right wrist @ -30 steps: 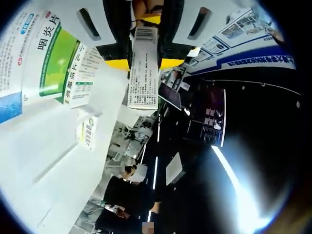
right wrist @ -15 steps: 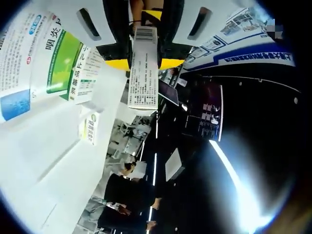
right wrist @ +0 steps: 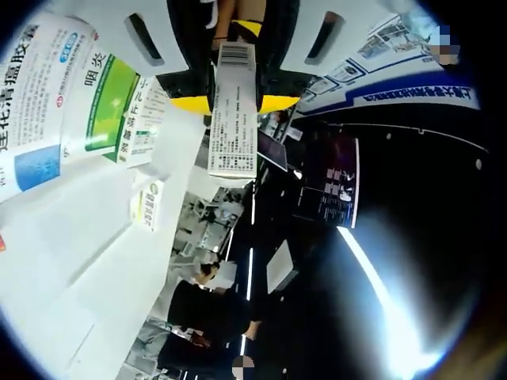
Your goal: Arrange the small medicine boxes into an aligned row inside the storage area until every box is upright, visible, and separated from the surrounding clutter.
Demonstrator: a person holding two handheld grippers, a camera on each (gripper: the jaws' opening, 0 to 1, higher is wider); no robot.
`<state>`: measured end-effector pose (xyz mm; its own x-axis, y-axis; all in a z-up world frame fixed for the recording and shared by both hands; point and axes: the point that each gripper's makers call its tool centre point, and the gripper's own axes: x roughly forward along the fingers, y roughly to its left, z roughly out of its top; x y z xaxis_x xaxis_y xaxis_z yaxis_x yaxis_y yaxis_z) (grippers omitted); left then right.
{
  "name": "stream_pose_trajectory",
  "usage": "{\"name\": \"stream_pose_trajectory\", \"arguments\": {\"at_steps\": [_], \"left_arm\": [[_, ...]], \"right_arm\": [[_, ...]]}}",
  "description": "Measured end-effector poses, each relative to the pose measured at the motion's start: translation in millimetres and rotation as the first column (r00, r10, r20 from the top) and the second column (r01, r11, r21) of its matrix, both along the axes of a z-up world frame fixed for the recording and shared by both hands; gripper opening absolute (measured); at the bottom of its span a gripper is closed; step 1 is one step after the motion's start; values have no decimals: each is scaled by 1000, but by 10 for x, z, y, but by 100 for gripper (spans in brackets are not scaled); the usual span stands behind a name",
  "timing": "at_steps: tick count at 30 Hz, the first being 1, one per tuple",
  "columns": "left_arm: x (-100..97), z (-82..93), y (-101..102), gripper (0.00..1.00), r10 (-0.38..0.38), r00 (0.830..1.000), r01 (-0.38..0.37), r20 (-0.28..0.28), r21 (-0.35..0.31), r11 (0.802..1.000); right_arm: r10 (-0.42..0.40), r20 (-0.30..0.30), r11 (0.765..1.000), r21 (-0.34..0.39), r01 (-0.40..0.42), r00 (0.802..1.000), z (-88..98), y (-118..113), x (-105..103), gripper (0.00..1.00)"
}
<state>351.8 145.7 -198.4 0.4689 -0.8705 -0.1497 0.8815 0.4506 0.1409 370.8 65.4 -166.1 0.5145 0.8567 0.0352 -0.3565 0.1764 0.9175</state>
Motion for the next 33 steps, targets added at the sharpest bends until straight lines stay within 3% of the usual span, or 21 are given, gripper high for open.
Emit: {"name": "stream_pose_trajectory", "arguments": {"at_steps": [13,23,33], "left_arm": [[-75,-29,211,99,7,1000,-7,0,-8,1000],[-93,-39,389,100,33,999,-33,5,-1,999],[-186,-7,497,100,45,999,-45,13,0,999]], "right_arm": [[-13,2,1000,2,13,1000,-19,-196,-30,18],[-25,1,1000,7,25,1000,-20,-318,-74,18],[-43,4,999,16,43,999,97,-456,-83,18]]}}
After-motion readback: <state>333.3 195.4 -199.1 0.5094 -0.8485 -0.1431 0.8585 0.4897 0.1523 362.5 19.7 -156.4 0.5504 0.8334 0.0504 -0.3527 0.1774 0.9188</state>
